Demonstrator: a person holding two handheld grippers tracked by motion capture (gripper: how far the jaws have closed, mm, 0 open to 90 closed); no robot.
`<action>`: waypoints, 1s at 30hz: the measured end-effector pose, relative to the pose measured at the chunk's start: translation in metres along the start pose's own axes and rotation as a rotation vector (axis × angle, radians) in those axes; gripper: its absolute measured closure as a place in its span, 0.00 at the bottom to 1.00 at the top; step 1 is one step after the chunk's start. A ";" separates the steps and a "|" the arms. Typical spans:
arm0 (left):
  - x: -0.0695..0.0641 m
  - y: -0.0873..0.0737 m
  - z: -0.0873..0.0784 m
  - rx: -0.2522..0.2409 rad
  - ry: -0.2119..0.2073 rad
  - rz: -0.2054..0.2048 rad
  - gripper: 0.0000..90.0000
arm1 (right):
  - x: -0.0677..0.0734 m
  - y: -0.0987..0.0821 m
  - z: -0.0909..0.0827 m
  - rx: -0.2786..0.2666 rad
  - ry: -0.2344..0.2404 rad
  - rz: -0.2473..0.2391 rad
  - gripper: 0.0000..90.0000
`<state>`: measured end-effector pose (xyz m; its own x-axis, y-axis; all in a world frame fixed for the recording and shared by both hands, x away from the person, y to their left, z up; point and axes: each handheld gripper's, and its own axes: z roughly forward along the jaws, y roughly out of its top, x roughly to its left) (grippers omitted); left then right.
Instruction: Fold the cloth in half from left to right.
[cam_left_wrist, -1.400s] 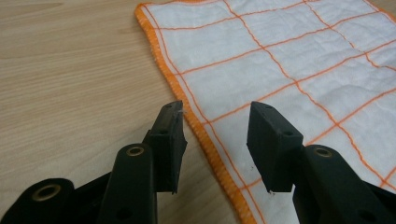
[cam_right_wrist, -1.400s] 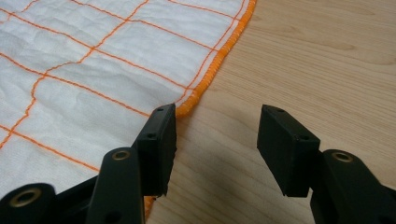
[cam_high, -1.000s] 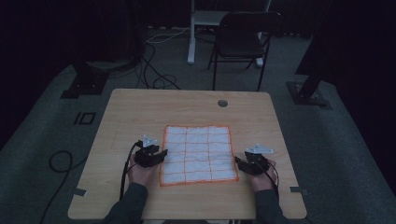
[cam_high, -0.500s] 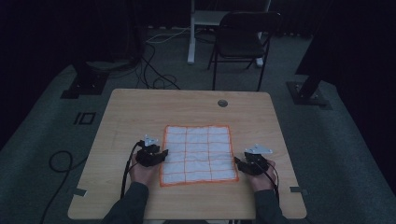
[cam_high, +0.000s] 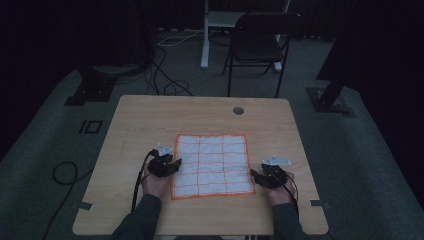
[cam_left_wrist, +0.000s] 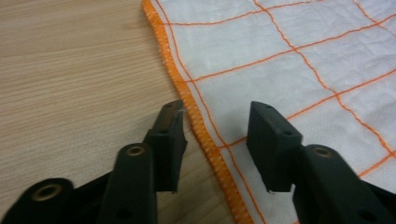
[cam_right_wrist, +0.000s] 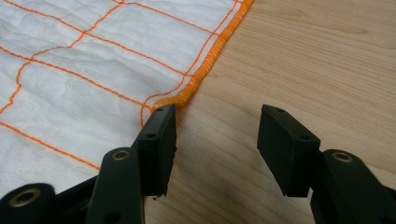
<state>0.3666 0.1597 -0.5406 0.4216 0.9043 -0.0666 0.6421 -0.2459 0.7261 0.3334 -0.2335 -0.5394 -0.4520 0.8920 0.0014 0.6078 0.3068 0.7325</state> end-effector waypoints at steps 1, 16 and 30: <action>-0.001 0.000 0.000 -0.002 0.006 0.005 0.68 | 0.000 0.000 0.000 0.000 -0.001 -0.001 0.52; 0.004 -0.005 -0.004 -0.001 -0.044 -0.025 0.97 | 0.001 -0.001 0.001 0.004 0.003 -0.009 0.51; 0.040 -0.013 -0.021 0.019 0.018 -0.041 0.97 | 0.003 -0.001 0.002 0.011 0.009 -0.015 0.51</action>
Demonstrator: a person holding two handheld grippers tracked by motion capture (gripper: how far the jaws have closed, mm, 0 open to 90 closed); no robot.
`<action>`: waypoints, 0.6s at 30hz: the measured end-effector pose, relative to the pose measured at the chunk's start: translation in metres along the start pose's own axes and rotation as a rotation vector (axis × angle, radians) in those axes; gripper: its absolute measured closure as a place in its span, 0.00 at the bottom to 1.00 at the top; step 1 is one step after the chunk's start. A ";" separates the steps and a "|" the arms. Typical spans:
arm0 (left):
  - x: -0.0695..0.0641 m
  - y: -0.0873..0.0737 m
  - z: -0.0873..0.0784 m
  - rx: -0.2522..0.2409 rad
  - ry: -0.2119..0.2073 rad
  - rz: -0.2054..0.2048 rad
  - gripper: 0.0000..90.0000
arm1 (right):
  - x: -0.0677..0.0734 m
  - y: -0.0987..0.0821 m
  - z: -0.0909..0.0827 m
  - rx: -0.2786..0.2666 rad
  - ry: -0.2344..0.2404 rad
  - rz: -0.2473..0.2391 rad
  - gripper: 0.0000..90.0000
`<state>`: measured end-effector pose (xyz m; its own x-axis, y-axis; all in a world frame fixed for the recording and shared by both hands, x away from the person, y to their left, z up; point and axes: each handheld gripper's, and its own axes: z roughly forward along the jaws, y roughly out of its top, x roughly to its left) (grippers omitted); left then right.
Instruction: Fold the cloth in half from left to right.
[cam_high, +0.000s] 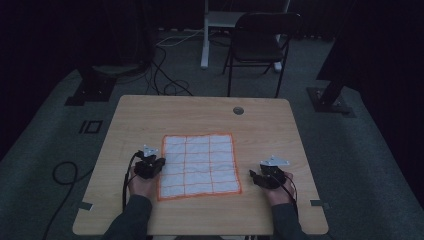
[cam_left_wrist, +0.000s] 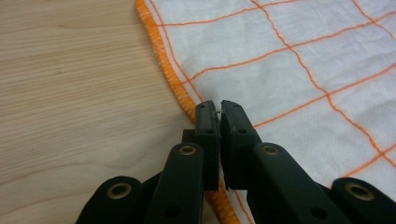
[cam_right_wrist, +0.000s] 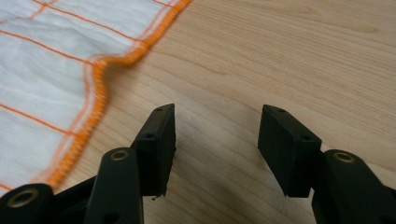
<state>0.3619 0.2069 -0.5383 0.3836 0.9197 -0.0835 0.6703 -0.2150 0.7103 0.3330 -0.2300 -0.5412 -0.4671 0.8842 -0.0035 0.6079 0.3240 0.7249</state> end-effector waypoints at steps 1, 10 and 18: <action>0.003 0.000 0.000 0.000 -0.001 -0.008 0.97 | 0.000 0.000 0.000 0.000 0.001 0.000 0.51; 0.003 0.007 -0.004 -0.031 -0.068 -0.052 0.97 | 0.001 0.000 0.001 0.002 0.004 -0.003 0.51; -0.023 0.029 -0.008 -0.071 -0.173 -0.012 0.98 | 0.003 0.001 0.002 0.006 0.008 -0.010 0.51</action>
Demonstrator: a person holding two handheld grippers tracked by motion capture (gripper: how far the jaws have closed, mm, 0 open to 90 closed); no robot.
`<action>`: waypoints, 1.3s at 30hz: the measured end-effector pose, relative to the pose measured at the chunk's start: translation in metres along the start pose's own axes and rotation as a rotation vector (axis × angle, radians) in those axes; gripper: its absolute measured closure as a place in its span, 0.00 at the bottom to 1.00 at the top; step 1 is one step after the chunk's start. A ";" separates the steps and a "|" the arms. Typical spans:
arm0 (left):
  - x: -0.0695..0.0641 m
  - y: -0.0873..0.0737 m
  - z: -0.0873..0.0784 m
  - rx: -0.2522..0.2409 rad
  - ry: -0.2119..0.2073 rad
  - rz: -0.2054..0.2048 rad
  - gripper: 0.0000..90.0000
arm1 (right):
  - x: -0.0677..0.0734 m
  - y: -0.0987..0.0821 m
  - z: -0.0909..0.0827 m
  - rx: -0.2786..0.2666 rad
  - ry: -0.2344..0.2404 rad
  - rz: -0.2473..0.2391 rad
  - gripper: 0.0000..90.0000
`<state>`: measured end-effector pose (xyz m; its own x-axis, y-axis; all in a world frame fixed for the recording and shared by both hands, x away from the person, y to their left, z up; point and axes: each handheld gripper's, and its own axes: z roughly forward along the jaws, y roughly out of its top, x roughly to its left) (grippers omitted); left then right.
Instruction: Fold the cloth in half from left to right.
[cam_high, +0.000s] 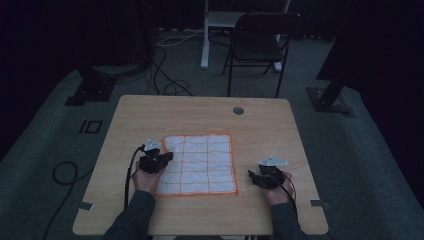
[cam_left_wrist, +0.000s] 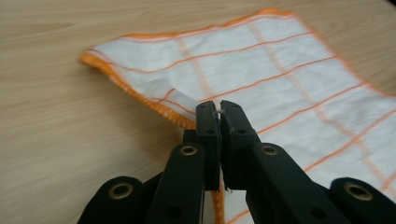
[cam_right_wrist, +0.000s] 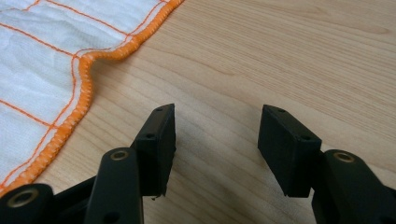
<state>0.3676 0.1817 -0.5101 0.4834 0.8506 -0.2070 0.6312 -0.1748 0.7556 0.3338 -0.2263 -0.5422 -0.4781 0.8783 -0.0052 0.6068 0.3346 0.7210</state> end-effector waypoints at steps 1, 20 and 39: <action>-0.003 0.002 0.001 0.000 -0.005 0.004 0.98 | 0.000 0.000 0.000 -0.001 0.001 0.000 0.51; -0.065 0.034 0.035 0.025 -0.144 0.095 0.98 | 0.001 0.000 0.000 0.000 0.008 -0.005 0.51; -0.094 0.051 0.063 0.066 -0.196 0.126 0.98 | 0.003 0.001 0.002 -0.003 0.017 -0.004 0.51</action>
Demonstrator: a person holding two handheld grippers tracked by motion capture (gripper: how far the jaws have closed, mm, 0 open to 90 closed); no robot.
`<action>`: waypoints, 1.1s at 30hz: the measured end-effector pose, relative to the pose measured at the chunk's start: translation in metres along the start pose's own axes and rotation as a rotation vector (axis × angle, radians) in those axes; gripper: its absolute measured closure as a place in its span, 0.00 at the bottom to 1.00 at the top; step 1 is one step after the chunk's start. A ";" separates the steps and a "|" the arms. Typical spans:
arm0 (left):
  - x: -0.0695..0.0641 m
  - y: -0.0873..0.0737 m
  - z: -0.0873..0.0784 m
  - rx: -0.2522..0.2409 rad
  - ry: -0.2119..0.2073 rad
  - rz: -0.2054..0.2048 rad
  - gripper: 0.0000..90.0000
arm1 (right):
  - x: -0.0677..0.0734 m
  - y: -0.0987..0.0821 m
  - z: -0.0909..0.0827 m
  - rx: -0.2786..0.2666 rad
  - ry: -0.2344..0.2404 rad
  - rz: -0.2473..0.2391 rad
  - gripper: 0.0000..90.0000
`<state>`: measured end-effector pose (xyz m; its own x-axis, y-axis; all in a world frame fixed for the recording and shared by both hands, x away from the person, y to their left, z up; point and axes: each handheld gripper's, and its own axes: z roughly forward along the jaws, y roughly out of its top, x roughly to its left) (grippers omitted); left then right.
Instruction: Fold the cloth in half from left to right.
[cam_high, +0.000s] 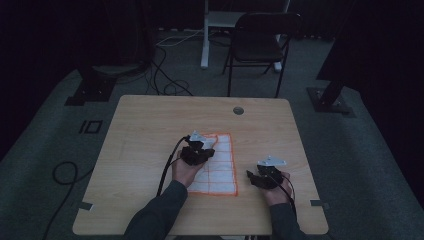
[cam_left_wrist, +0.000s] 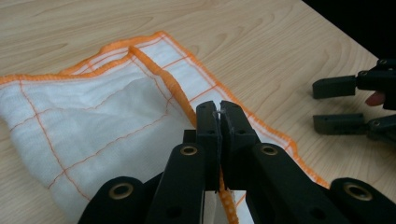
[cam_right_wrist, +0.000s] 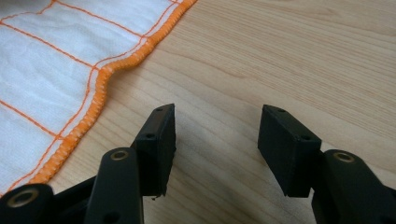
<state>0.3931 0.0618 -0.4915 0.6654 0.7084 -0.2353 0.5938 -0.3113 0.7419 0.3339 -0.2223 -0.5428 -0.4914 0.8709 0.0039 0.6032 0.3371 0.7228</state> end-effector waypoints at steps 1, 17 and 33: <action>-0.001 0.001 0.001 -0.002 -0.003 -0.002 0.98 | 0.000 0.000 0.000 0.000 0.001 0.000 0.51; -0.018 0.024 0.024 -0.007 -0.031 -0.018 0.98 | 0.000 0.000 0.001 0.001 0.003 0.002 0.51; -0.010 0.014 0.004 -0.018 -0.068 -0.026 0.79 | 0.001 0.000 0.001 0.001 0.005 0.000 0.51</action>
<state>0.3967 0.0483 -0.4814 0.6794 0.6715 -0.2959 0.6032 -0.2814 0.7463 0.3337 -0.2213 -0.5432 -0.4950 0.8688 0.0074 0.6039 0.3380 0.7219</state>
